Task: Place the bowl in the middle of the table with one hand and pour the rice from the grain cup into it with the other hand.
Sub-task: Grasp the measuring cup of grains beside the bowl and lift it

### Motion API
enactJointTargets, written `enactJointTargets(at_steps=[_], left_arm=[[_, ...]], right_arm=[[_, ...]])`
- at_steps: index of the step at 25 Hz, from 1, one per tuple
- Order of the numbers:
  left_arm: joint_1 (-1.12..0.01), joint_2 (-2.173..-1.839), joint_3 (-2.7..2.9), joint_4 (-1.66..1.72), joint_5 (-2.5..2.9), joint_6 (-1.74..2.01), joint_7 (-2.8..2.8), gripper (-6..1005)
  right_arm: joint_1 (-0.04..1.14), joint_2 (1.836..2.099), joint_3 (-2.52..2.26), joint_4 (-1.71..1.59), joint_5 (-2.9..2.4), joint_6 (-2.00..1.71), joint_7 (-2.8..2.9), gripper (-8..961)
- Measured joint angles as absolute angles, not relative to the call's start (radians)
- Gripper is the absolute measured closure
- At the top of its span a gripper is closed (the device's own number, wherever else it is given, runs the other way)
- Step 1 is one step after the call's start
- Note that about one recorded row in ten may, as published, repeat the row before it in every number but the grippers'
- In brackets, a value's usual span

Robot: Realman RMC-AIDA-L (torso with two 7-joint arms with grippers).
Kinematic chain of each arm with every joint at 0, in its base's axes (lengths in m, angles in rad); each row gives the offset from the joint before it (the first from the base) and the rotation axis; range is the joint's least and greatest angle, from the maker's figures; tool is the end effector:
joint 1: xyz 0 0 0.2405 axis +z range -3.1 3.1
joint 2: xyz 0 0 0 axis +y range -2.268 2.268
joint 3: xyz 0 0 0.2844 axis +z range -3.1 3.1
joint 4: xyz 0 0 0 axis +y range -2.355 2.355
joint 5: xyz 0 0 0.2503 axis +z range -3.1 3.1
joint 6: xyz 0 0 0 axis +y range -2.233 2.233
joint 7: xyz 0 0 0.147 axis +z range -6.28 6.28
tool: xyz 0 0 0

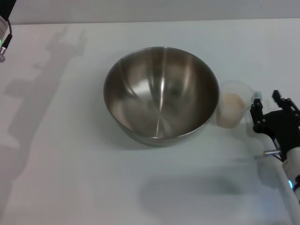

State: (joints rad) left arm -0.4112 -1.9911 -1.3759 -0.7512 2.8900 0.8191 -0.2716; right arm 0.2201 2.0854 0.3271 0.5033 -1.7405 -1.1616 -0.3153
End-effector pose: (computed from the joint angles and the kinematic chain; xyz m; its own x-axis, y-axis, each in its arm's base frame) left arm -0.2543 0.4541 0.0170 0.6041 -0.2418 0.7593 0.6947 -0.3072 -0.6505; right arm 0.3664 0.2666 -0.1292 0.7663 -0.1076 -0.6334 -0.6423 -0.1081 -0.7588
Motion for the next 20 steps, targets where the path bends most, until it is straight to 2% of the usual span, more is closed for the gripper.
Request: enactJointTargets(at_steps=[2, 5, 15, 20], left_arm=[[-0.410, -1.991, -1.376, -0.753, 2.890, 0.819, -0.272, 467], [-0.405, -1.991, -1.376, -0.763, 2.890, 0.819, -0.272, 467], [-0.392, -1.991, -1.376, -0.778, 2.890, 0.819, -0.272, 467], [-0.392, -1.992, -1.375, -0.778, 2.890, 0.819, -0.272, 467]], right_arm=[[0.226, 2.085, 0.327, 0.500, -1.742, -1.151, -0.303, 349], [0.239, 2.086, 0.327, 0.476, -1.746, -1.138, -0.267, 622], [0.239, 2.086, 0.325, 0.474, -1.747, -1.155, -0.270, 862], [0.237, 2.086, 0.333, 0.471, -1.745, -1.166, -0.271, 939]])
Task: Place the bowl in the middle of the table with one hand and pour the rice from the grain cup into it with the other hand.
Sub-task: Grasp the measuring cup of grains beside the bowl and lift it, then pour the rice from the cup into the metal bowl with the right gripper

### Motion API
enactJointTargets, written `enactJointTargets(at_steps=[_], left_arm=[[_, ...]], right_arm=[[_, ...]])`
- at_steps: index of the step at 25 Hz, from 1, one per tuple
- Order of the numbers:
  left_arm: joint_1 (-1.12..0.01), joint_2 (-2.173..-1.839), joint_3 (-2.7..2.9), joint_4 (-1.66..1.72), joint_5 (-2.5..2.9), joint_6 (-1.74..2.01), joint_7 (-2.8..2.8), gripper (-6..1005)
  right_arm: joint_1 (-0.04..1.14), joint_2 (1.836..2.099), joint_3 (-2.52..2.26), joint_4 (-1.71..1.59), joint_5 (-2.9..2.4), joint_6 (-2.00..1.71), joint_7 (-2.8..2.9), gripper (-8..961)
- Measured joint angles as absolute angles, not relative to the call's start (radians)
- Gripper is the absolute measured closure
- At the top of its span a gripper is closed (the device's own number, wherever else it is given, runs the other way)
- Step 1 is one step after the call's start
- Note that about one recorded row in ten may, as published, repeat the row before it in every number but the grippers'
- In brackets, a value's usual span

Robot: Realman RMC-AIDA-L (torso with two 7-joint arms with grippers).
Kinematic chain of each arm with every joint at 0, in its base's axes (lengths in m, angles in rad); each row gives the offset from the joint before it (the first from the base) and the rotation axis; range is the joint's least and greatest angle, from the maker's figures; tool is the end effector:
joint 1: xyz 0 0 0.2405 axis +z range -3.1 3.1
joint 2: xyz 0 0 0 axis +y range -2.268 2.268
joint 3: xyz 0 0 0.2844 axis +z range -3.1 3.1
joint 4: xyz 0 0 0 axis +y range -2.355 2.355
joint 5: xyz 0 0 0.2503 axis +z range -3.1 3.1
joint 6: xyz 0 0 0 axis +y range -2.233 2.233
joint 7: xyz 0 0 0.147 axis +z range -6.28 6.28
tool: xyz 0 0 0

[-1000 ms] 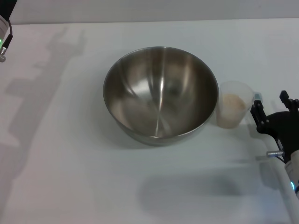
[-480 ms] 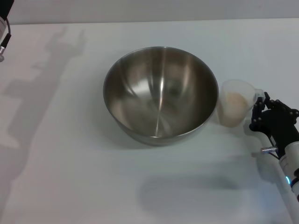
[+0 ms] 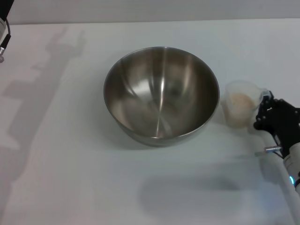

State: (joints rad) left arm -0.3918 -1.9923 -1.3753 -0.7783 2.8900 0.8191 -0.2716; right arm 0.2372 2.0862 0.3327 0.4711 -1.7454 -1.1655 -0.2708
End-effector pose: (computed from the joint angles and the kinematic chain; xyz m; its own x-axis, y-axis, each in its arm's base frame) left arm -0.2533 0.4502 0.0190 0.5952 -0.2502 0.7636 0.6996 -0.3062 -0.6456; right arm 0.3699 0.2728 -0.1243 0.7579 -0.0990 -0.6448 -0.6523 -0.1054 -0.7506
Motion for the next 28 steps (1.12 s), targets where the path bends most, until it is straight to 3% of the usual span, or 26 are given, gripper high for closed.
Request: enactJointTargets(at_steps=[9, 15, 28], left_arm=[[-0.385, -1.993, -1.368, -0.787, 2.890, 0.819, -0.273, 467], [-0.384, -2.000, -1.367, -0.788, 2.890, 0.819, -0.275, 467], [-0.380, -2.004, -1.367, -0.819, 2.890, 0.818, -0.275, 467]], right_arm=[[0.248, 2.085, 0.388, 0.416, -1.739, -1.360, -0.272, 939], [0.367, 2.080, 0.380, 0.299, -1.795, -1.597, -0.510, 939], [0.516, 2.084, 0.380, 0.249, -2.053, -1.542, -1.180, 939]])
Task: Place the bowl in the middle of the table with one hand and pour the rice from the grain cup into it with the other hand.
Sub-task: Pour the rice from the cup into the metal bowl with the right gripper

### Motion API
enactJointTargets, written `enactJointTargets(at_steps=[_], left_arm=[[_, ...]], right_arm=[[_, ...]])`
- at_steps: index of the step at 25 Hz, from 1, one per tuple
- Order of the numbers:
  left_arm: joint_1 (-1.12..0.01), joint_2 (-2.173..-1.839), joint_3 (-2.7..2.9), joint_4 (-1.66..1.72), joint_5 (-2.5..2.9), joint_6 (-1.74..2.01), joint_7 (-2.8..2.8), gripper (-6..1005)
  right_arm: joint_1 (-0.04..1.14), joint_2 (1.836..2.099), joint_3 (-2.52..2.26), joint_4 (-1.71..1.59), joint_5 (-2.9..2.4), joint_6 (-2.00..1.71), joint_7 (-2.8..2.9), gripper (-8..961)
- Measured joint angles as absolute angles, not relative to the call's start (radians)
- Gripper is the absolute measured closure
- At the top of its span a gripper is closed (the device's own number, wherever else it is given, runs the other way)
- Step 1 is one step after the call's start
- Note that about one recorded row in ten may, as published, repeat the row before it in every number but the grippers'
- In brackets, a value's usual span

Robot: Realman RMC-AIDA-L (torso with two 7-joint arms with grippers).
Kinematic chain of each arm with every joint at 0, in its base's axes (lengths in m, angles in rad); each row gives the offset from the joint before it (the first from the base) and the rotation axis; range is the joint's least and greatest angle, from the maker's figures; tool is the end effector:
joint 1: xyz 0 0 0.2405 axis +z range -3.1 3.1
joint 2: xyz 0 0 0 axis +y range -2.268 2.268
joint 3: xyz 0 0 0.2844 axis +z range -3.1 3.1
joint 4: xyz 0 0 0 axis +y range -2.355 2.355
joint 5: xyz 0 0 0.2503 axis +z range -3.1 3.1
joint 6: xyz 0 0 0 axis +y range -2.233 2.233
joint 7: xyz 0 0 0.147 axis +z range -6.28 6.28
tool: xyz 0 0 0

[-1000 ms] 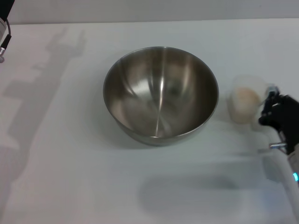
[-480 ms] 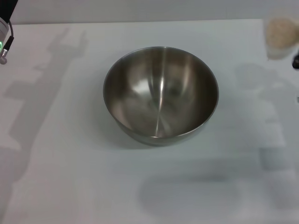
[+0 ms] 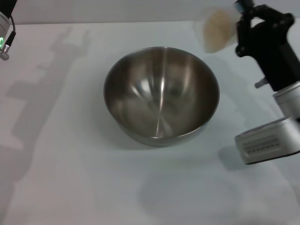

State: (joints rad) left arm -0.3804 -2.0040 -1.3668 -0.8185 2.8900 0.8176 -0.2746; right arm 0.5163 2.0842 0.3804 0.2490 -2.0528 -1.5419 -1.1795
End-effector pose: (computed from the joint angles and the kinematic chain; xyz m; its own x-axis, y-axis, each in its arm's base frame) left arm -0.2412 0.4473 0.0159 0.5700 -0.2647 0.7779 0.7063 -0.3259 -0.6284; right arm 0.2759 0.3506 -0.0741 0.7169 0.5532 0.4243 0.3627 0.2238 -0.9046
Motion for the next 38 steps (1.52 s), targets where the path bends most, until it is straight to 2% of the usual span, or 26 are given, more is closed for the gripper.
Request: enactJointTargets(at_steps=[7, 21, 38], left_arm=[[-0.380, -2.003, -1.370, -0.821, 2.890, 0.814, -0.269, 467], [-0.376, -2.004, -1.372, -0.831, 2.890, 0.810, -0.270, 467], [-0.365, -2.025, -1.384, -0.831, 2.889, 0.810, -0.276, 467]], right_arm=[[0.543, 2.082, 0.382, 0.225, -2.134, -1.516, -1.428, 940], [0.617, 2.080, 0.378, 0.101, -2.254, -1.519, -1.581, 940], [0.692, 2.079, 0.367, 0.017, -2.438, -1.467, -1.739, 940]])
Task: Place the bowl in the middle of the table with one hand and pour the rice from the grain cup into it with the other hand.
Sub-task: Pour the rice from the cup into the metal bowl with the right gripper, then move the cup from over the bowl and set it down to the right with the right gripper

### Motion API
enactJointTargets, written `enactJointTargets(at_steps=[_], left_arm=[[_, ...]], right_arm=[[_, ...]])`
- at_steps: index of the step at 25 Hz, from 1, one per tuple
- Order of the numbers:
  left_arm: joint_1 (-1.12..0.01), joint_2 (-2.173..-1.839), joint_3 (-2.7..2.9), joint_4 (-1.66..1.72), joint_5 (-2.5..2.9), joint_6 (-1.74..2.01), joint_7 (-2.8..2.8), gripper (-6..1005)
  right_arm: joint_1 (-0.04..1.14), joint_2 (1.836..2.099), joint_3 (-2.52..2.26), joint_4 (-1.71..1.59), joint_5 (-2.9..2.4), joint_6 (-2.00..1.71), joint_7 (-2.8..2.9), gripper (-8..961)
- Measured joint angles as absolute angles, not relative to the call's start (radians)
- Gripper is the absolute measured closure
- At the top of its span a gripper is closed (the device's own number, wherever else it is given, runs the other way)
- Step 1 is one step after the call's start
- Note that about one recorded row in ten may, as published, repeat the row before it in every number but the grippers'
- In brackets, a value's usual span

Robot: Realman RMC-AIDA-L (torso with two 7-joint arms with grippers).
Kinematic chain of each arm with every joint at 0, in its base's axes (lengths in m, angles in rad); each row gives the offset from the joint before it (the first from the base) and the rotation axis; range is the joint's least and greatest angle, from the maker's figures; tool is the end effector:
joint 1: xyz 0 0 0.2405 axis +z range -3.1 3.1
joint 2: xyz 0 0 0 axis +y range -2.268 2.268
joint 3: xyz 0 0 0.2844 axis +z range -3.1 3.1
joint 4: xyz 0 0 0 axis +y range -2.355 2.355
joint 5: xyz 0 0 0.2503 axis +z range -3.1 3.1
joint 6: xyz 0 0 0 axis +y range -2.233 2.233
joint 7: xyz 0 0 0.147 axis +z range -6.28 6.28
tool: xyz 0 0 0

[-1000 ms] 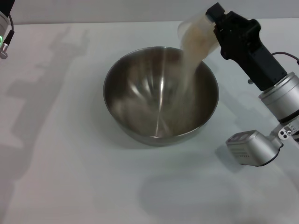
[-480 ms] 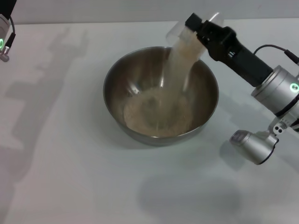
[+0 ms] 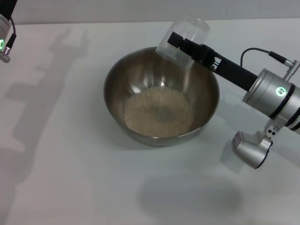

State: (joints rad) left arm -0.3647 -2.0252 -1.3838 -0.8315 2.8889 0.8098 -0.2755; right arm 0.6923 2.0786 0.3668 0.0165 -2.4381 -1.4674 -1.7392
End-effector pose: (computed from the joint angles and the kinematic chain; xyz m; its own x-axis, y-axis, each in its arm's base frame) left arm -0.2421 0.4441 0.0136 0.5515 -0.2595 0.7928 0.7304 -0.3088 -0.6092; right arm 0.2579 0.3826 -0.0908 -0.0947 0.5545 0.8268 0.7312 0.6023 -0.3203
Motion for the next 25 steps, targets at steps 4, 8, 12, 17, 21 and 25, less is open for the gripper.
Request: enactJointTargets(at_steps=[4, 8, 12, 17, 21, 25], left_arm=[[-0.365, -2.031, -1.393, -0.831, 2.889, 0.810, -0.276, 467], [-0.366, -2.032, -1.395, -0.831, 2.888, 0.812, -0.276, 467], [-0.368, -2.033, -1.395, -0.831, 2.888, 0.815, -0.276, 467], [-0.369, -2.033, -1.395, -0.828, 2.888, 0.816, -0.276, 467], [-0.372, -2.032, -1.400, -0.826, 2.888, 0.814, -0.276, 467], [-0.372, -2.029, -1.404, -0.828, 2.888, 0.814, -0.276, 467]], right_arm=[[0.693, 2.078, 0.367, 0.016, -2.440, -1.461, -1.773, 939], [0.697, 2.078, 0.370, 0.019, -2.440, -1.452, -1.806, 939], [0.690, 2.079, 0.379, 0.043, -2.437, -1.444, -1.800, 939], [0.662, 2.078, 0.455, 0.108, -2.341, -1.444, -1.624, 939], [0.610, 2.082, 0.500, 0.207, -2.214, -1.441, -1.368, 939], [0.552, 2.084, 0.563, 0.308, -2.068, -1.450, -1.052, 939]])
